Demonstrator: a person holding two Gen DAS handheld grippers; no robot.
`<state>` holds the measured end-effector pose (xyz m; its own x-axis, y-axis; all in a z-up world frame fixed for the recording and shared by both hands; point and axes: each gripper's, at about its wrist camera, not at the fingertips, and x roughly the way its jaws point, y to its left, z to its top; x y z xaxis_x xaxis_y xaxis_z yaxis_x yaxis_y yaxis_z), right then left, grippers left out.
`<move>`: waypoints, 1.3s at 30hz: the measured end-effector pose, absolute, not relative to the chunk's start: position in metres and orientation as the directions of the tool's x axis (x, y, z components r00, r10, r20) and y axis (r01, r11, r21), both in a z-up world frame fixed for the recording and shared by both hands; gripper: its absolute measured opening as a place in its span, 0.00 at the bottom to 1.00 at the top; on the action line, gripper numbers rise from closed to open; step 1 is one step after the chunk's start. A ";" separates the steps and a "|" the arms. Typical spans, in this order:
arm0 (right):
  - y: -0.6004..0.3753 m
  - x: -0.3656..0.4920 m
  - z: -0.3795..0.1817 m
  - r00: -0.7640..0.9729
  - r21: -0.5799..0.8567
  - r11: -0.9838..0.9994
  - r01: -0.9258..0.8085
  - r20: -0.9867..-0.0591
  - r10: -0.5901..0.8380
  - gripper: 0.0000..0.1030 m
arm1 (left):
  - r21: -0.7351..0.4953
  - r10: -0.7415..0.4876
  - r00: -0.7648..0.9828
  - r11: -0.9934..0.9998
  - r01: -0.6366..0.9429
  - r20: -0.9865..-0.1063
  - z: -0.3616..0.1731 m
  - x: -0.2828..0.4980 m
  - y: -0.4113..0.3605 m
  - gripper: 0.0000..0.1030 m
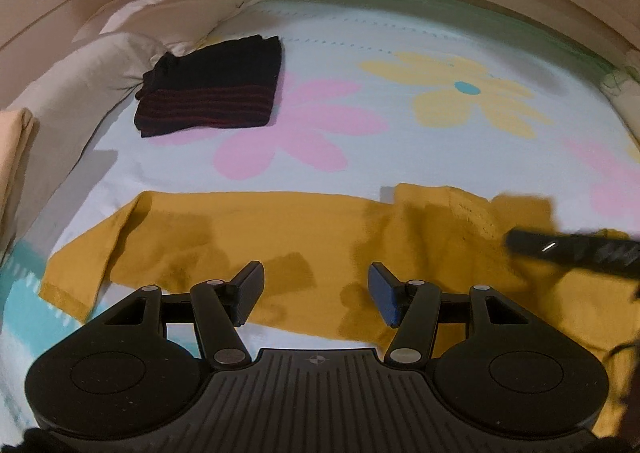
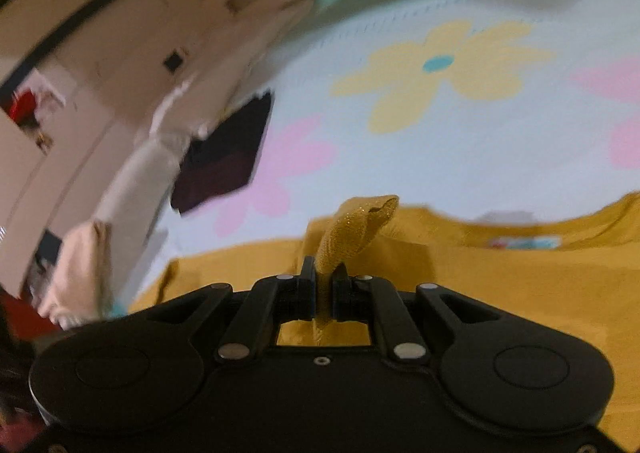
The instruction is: Fold small clothes
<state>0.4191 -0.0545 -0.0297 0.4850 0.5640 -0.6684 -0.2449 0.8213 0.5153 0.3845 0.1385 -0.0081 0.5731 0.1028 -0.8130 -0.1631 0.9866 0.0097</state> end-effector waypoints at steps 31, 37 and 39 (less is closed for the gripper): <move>-0.319 0.378 -0.054 0.633 0.285 0.947 0.150 -0.763 0.129 0.65 | -0.008 -0.028 0.503 0.999 0.042 -0.864 -0.082 0.405 0.049 0.56; -0.308 0.390 -0.072 0.586 0.256 0.958 0.132 -0.799 0.133 0.90 | 0.010 -0.026 0.517 0.998 0.066 -0.856 -0.087 0.400 0.036 0.80; -0.302 0.395 -0.081 0.537 0.227 0.961 0.158 -0.837 0.109 0.97 | 0.029 -0.026 0.520 0.995 0.097 -0.854 -0.091 0.401 0.032 0.86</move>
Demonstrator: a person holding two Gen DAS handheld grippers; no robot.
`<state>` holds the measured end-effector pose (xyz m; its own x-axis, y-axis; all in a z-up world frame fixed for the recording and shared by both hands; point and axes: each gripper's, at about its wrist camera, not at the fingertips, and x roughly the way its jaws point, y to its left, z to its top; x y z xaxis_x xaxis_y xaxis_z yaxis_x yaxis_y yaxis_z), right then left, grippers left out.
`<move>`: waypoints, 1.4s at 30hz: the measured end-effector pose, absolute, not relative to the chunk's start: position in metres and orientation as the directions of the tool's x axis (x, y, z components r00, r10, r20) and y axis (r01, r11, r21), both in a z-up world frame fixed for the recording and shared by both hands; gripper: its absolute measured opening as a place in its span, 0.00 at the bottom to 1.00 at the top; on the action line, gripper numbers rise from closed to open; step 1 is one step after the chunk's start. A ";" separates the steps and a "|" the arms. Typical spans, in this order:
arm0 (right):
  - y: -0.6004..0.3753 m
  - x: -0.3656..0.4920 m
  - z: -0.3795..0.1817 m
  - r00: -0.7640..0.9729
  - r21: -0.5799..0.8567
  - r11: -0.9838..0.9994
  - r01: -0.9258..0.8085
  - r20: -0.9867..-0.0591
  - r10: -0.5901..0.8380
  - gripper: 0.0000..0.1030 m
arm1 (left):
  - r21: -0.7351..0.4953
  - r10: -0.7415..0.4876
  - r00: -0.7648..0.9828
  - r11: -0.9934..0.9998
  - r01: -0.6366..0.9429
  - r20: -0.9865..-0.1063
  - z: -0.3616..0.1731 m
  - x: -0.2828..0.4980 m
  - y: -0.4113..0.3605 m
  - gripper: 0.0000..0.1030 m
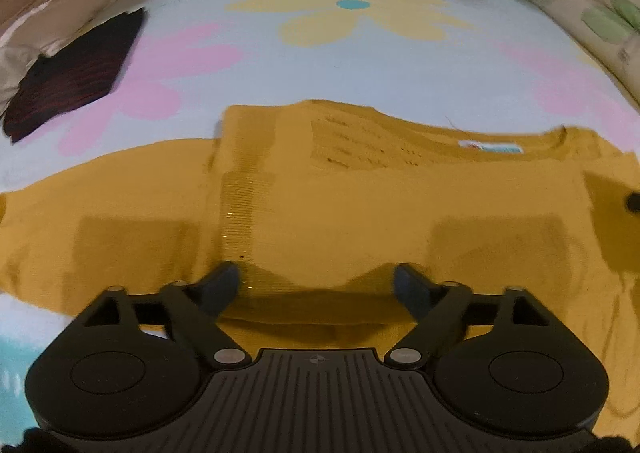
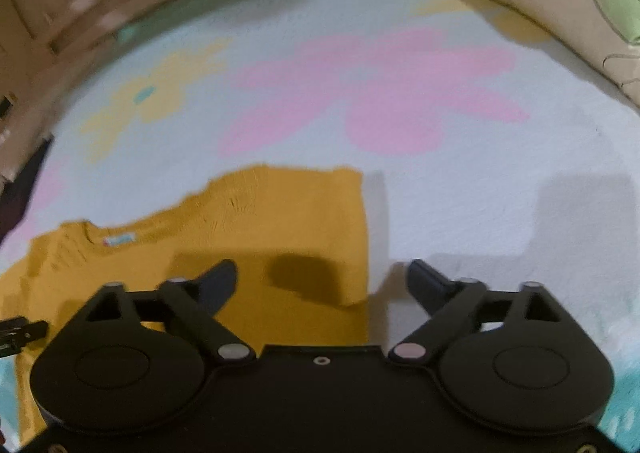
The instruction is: Fold small clothes
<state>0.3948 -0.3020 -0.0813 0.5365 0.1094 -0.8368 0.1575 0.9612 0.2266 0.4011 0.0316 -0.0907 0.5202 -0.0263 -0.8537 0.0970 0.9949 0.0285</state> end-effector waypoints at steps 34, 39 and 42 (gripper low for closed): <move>-0.346 0.385 -0.066 0.604 0.271 0.943 0.193 -0.791 0.103 0.51 | 0.011 -0.031 0.513 0.997 0.078 -0.858 -0.091 0.411 0.026 0.80; -0.350 0.381 -0.053 0.549 0.284 0.950 0.130 -0.818 0.169 0.71 | 0.015 -0.021 0.508 0.998 0.067 -0.861 -0.093 0.409 0.029 0.81; -0.339 0.380 -0.065 0.472 0.204 0.975 0.092 -0.871 0.137 0.71 | 0.017 -0.022 0.513 0.997 0.072 -0.858 -0.094 0.408 0.028 0.82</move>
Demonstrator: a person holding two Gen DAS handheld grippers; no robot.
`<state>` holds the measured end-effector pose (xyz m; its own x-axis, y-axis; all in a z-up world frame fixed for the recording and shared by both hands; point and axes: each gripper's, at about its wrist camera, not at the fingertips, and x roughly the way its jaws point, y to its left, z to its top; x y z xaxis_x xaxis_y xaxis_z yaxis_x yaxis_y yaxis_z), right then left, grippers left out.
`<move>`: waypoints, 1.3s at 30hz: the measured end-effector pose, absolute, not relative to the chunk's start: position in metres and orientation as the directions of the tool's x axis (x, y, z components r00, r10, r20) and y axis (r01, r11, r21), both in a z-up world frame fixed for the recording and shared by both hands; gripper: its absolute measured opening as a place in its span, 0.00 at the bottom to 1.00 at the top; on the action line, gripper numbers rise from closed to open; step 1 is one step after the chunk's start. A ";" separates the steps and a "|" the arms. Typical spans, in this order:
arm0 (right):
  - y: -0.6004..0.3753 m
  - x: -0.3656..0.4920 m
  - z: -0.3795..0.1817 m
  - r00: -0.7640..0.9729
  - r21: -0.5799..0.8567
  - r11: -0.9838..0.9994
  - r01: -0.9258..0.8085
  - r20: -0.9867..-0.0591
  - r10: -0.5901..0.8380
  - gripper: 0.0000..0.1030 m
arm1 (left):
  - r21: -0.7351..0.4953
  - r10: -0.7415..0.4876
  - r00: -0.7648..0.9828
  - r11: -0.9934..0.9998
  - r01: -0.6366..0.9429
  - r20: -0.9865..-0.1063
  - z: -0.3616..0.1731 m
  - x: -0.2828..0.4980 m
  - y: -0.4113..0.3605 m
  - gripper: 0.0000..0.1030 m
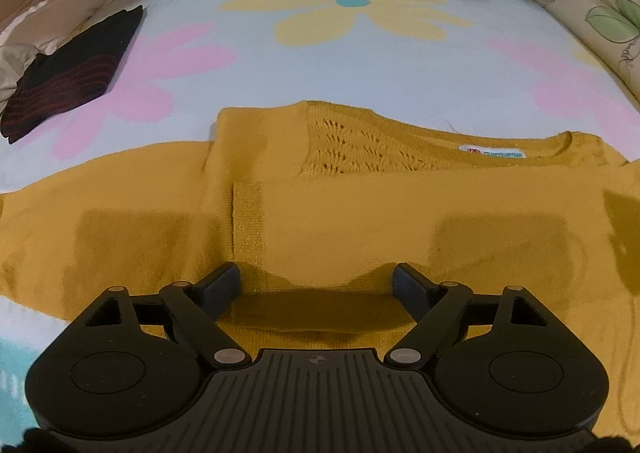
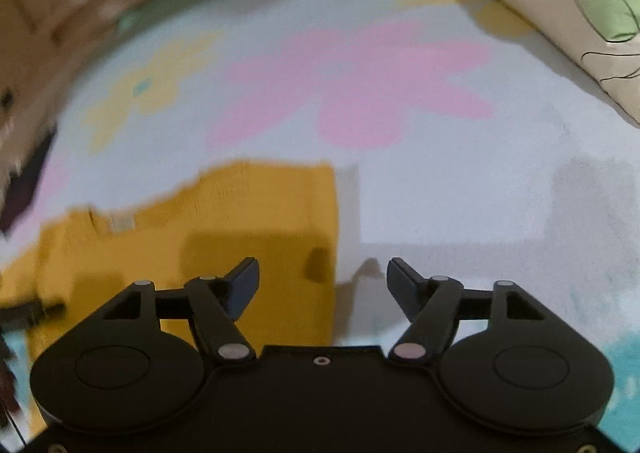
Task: Fold small clothes
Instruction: 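Move the left tool to the other sleeve cuff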
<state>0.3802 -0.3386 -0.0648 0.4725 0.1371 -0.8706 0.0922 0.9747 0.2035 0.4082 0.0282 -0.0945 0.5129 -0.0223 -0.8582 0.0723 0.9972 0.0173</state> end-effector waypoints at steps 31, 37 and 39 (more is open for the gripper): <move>-0.162 0.337 -0.034 0.515 0.135 0.964 -0.229 -0.824 0.237 0.99 | 0.135 0.168 0.607 0.986 -0.101 -0.776 -0.052 0.370 0.195 0.87; -0.130 0.340 -0.058 0.460 0.106 0.950 -0.295 -0.856 0.238 0.99 | 0.184 0.273 0.596 0.961 -0.208 -0.755 -0.055 0.350 0.268 0.87; -0.125 0.339 -0.062 0.451 0.104 0.947 -0.306 -0.859 0.240 0.99 | 0.205 0.292 0.591 0.956 -0.212 -0.752 -0.057 0.342 0.282 0.87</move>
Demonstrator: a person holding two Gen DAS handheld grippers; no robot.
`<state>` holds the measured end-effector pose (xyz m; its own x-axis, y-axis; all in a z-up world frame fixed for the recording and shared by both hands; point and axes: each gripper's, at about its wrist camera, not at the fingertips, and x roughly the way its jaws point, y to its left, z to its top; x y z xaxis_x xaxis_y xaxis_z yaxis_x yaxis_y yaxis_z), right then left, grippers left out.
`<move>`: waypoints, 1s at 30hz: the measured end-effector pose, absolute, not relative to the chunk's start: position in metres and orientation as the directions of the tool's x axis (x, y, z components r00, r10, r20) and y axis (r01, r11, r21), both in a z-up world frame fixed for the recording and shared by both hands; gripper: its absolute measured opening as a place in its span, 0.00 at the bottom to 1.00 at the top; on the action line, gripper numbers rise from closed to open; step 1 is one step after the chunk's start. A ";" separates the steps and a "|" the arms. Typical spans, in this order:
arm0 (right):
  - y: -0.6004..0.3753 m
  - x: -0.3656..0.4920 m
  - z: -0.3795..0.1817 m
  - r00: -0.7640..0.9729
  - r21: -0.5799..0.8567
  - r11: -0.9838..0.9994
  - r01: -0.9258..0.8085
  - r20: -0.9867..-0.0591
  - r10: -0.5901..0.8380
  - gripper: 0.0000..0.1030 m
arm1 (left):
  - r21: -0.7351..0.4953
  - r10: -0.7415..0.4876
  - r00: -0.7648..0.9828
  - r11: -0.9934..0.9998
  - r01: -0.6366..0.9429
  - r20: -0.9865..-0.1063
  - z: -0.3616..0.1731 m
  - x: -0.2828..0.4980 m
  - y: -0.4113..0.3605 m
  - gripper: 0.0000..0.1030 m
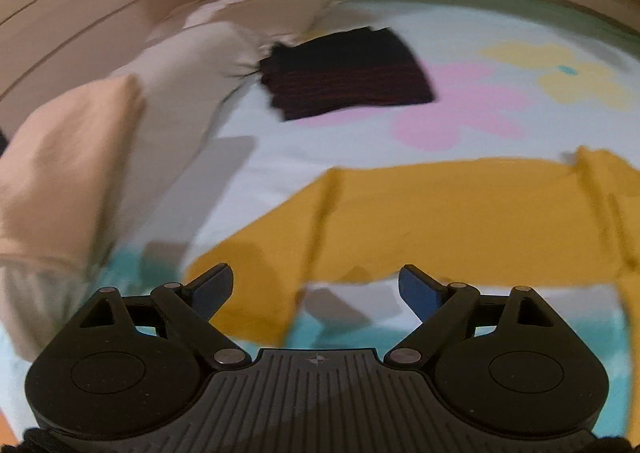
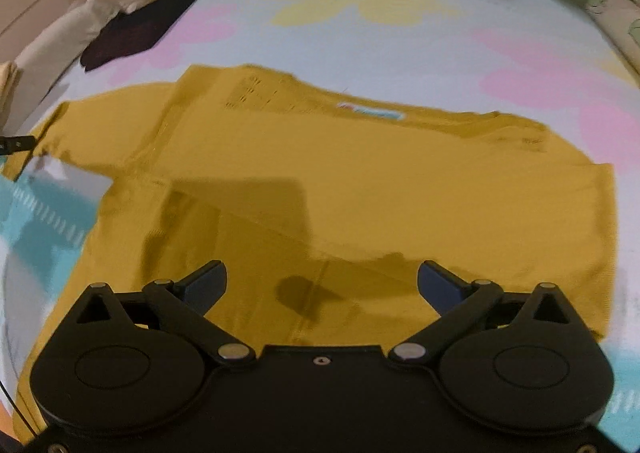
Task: Fold small clothes
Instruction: 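Move the left tool to the other sleeve cuff, then grasp the sleeve with the left tool, fold it across the body, release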
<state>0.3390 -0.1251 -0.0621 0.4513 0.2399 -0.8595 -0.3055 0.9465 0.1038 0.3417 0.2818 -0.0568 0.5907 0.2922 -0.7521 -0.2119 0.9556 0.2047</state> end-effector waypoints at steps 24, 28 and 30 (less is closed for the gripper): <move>-0.123 0.340 -0.078 0.396 0.147 0.940 -0.309 -0.879 0.267 0.99 | 0.233 0.271 0.573 0.962 -0.141 -0.774 -0.086 0.335 0.313 0.12; -0.127 0.339 -0.076 0.391 0.174 0.939 -0.298 -0.875 0.286 0.99 | 0.159 0.237 0.556 0.970 -0.185 -0.796 -0.077 0.340 0.317 0.06; -0.131 0.340 -0.074 0.396 0.185 0.940 -0.287 -0.871 0.292 0.99 | 0.055 0.174 0.575 0.974 -0.219 -0.799 -0.065 0.339 0.322 0.06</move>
